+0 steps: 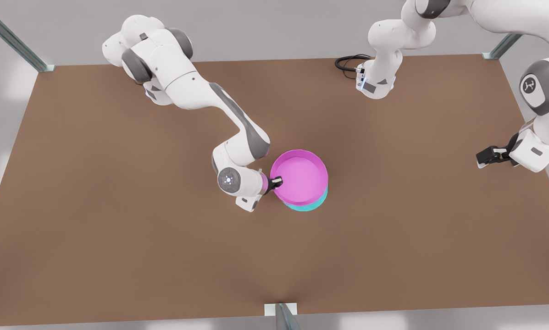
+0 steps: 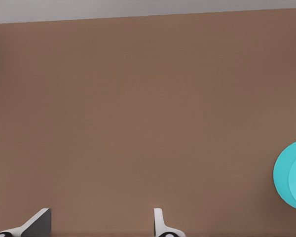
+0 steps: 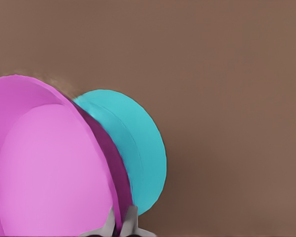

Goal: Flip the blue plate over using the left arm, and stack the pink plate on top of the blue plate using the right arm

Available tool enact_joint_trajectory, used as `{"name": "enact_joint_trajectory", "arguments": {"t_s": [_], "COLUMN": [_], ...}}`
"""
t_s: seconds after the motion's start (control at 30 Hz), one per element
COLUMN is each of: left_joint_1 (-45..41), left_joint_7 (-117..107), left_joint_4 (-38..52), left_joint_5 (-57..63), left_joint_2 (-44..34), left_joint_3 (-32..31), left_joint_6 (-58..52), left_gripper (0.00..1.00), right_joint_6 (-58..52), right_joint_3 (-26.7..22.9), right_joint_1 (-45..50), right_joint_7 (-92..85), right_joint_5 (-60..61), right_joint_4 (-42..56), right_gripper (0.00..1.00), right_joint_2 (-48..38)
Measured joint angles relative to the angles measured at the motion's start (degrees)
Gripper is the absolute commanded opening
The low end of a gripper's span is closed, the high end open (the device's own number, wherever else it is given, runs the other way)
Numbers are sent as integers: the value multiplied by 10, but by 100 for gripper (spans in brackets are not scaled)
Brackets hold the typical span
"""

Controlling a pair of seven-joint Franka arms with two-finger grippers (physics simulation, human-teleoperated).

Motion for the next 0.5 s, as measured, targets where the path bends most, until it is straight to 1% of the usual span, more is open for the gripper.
{"name": "enact_joint_trajectory", "arguments": {"t_s": [0.17, 0.2, 0.33, 0.43, 0.5], "left_joint_1": [0, 0, 0, 0, 0], "left_joint_7": [-1, -1, -1, -1, -1], "left_joint_4": [0, 0, 0, 0, 0], "left_joint_5": [0, 0, 0, 0, 0], "left_joint_2": [-1, -1, -2, -1, -1], "left_joint_3": [0, 0, 0, 0, 0], "left_joint_6": [-1, -1, -1, -1, -1], "left_gripper": [100, 100, 100, 100, 100], "right_joint_6": [12, 12, 24, 24, 24], "right_joint_3": [-1, -1, 0, 0, 0], "right_joint_1": [6, 6, 7, 8, 8], "right_joint_7": [-2, -2, -2, -4, -5], "right_joint_5": [0, 0, 1, 4, 4], "right_joint_4": [1, 2, 8, 9, 10], "right_gripper": [21, 27, 28, 35, 45], "right_joint_2": [11, 13, 22, 22, 22]}}
